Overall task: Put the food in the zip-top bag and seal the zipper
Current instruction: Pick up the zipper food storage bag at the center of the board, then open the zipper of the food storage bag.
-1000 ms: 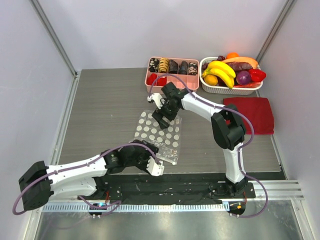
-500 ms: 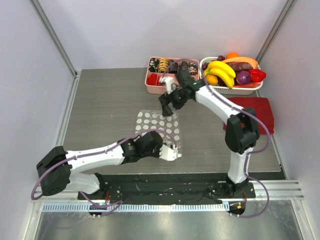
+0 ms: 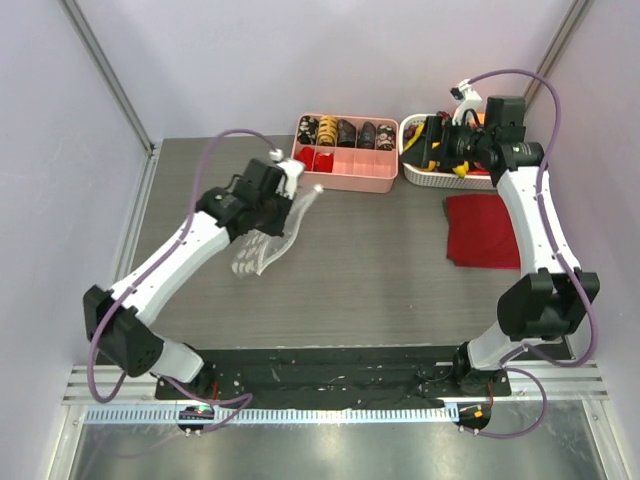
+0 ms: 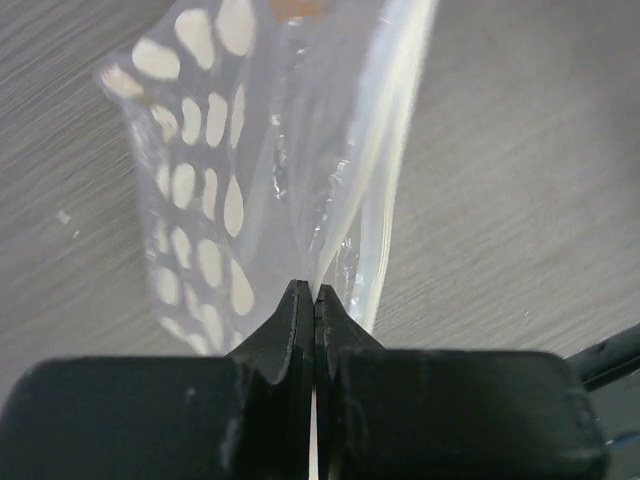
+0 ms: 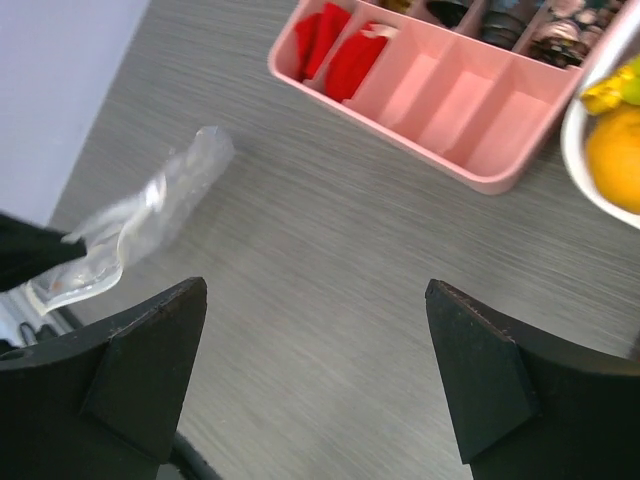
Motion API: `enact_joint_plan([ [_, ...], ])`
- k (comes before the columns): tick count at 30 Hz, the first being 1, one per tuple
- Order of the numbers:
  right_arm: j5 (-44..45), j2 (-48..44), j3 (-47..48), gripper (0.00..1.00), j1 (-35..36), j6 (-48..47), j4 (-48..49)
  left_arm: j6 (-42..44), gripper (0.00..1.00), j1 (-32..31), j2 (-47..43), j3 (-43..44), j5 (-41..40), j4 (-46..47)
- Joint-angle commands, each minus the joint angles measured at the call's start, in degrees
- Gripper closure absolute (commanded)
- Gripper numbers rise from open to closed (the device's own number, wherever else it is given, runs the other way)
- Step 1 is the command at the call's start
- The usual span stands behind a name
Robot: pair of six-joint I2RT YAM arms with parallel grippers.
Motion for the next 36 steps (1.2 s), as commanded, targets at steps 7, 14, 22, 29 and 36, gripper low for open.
enact_joint_plan([
  [7, -11.2, -10.2, -13.0, 0.08, 2.7, 17.1, 11.8, -26.3, 1.00, 2.3, -6.1, 7.7, 5.3, -7.2],
  [14, -10.3, -11.6, -19.9, 0.11, 13.6, 22.3, 20.3, -33.8, 1.00, 2.5, 2.5, 12.0, 11.1, -1.8],
  [22, -3.1, -5.6, -16.9, 0.17, 21.5, 18.9, 18.9, -40.0, 1.00, 2.5, 5.5, 7.8, 14.9, 9.4],
  [29, -0.1, -0.9, -16.1, 0.29, 22.5, 16.5, 16.7, -43.5, 1.00, 5.1, 4.5, 3.0, 18.9, 14.8],
  [36, 3.7, 0.5, -17.1, 0.61, 23.5, 10.5, 13.6, -44.5, 1.00, 8.6, 3.0, 0.5, 23.6, 17.2],
])
